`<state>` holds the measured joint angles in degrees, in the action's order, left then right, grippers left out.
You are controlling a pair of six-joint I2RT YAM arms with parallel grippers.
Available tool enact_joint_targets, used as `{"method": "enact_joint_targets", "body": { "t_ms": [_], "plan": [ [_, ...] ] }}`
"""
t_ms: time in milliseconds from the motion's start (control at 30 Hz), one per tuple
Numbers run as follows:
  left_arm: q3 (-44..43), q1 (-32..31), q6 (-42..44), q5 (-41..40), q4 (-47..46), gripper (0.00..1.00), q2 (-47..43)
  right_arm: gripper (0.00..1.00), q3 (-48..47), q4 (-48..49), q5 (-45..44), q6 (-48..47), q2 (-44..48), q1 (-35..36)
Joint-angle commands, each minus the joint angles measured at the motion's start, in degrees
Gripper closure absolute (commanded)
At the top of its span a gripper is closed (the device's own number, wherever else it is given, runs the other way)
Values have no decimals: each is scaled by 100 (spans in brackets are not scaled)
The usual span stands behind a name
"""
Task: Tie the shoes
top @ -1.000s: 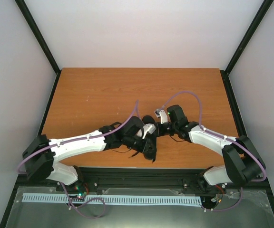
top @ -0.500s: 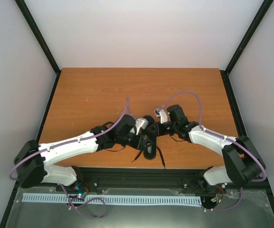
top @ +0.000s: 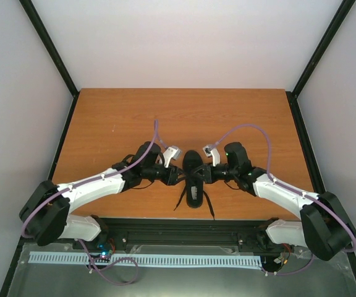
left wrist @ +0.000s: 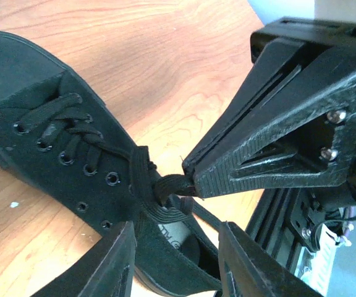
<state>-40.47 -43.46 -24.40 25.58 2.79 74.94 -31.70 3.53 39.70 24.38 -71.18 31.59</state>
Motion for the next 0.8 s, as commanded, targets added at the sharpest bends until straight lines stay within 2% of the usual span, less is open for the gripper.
{"method": "enact_joint_targets", "body": {
  "t_ms": [0,133,267,567,767],
  "plan": [
    [-203,57,514,691,-514,61,195,97,34,158,43,-189,146,57],
    [-239,62,633,667,-537,63,323,97,43,218,103,-144,89,52],
    [-300,64,680,676,-564,71,524,97,30,222,129,-141,119,57],
    [-318,66,859,289,-690,72,640,97,48,156,190,-114,182,57],
    [-277,67,1249,475,-1116,76,859,97,52,216,241,16,132,57]
  ]
}}
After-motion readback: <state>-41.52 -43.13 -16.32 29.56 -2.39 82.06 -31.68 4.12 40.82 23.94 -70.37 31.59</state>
